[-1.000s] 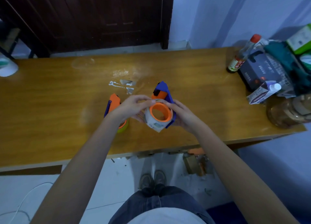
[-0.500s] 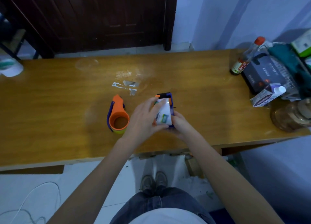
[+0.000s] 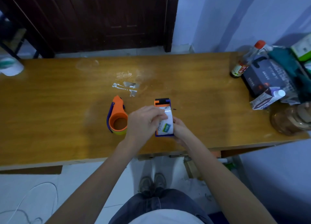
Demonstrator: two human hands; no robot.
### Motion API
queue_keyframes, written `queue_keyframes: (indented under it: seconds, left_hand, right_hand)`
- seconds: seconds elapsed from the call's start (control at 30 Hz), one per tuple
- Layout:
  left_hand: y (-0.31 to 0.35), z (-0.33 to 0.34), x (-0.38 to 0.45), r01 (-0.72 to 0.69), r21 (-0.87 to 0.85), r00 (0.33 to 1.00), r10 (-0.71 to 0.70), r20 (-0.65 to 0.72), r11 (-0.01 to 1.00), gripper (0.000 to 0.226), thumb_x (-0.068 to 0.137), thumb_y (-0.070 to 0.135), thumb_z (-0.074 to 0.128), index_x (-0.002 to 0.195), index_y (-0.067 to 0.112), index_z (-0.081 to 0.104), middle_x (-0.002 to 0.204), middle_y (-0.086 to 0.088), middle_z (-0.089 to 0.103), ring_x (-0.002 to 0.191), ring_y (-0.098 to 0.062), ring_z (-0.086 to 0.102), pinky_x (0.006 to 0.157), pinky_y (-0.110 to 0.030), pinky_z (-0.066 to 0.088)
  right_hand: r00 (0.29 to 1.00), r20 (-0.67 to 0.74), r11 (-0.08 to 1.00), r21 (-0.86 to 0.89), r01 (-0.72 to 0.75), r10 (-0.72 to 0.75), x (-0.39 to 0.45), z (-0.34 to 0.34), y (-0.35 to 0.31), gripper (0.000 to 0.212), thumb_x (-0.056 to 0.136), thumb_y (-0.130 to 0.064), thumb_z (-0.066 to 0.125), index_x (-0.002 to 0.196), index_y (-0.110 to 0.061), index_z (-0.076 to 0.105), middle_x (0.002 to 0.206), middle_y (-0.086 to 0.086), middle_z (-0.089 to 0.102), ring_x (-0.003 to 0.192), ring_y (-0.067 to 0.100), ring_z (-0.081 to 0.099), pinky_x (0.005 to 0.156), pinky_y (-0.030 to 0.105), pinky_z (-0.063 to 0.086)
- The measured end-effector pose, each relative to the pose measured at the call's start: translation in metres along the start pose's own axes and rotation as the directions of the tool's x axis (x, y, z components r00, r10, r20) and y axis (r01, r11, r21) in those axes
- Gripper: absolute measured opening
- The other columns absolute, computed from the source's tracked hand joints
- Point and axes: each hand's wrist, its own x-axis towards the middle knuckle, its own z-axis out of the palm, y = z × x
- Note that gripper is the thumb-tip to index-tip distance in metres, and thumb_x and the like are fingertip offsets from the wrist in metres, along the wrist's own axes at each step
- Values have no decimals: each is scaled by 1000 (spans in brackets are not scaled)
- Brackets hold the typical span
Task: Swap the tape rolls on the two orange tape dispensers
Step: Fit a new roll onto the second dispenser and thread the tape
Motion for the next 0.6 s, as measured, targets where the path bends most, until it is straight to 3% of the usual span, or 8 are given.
queue_keyframes:
  seconds: [0.07, 0.17, 0.23, 0.37, 0.43, 0.5, 0.6]
  left_hand:
    - [8, -8, 9, 144, -16, 990, -144, 3, 989, 19, 78, 35, 62, 78, 20, 74, 81, 4, 75, 75, -16, 69, 62, -37, 55]
    - [6, -21, 25, 352, -144, 933, -358, -20, 925, 12, 83, 28, 61, 74, 24, 69, 67, 8, 69, 61, -15, 67, 61, -40, 55]
    - [0, -27, 35, 433, -173, 893, -447, -50, 884, 16, 84, 28, 61, 69, 23, 66, 61, 9, 67, 57, -16, 65, 61, -41, 55]
    - [-6, -29, 51, 555, -268, 825, -563, 54, 787, 20, 82, 27, 65, 62, 26, 64, 61, 7, 70, 58, -16, 69, 67, -45, 57]
    - [-17, -30, 58, 622, -324, 762, -647, 39, 713, 20, 75, 33, 67, 56, 28, 66, 62, 2, 70, 61, -24, 70, 68, -49, 57]
    - [-33, -35, 64, 671, -375, 703, -710, 44, 640, 17, 68, 40, 68, 53, 31, 68, 57, 2, 70, 63, -29, 69, 70, -50, 57]
    - [-40, -43, 66, 672, -328, 726, -677, 118, 664, 24, 76, 26, 73, 54, 22, 67, 45, 13, 65, 53, -14, 65, 63, -35, 56]
  right_hand:
    - [1000, 6, 999, -46, 11, -10, -3, 0, 1, 21, 89, 8, 52, 88, -12, 58, 64, -3, 69, 46, 2, 65, 45, 18, 53]
    - [998, 47, 992, -121, 36, -31, -5, -1, 5, 29, 87, 10, 54, 112, -4, 55, 80, 1, 66, 51, 2, 67, 51, 20, 56]
    - [994, 98, 990, -133, 54, -41, -11, 3, 5, 32, 87, 10, 55, 114, -8, 54, 87, 5, 66, 55, 3, 69, 56, 24, 58]
    - [987, 146, 986, -141, 88, -67, -18, 10, -3, 32, 88, 8, 56, 116, -7, 53, 101, 12, 65, 58, 2, 69, 60, 25, 58]
    - [981, 160, 974, -183, 135, -106, -21, 7, -3, 36, 85, 5, 61, 120, -3, 54, 94, 6, 67, 60, 1, 68, 60, 22, 58]
    - [970, 203, 954, -240, 182, -134, -29, 2, -2, 36, 77, -7, 69, 111, -12, 60, 84, -4, 71, 64, 1, 69, 61, 23, 57]
    - [952, 259, 940, -253, 229, -162, -40, -1, 3, 32, 81, -2, 68, 101, -26, 61, 77, -14, 75, 71, -1, 69, 62, 21, 55]
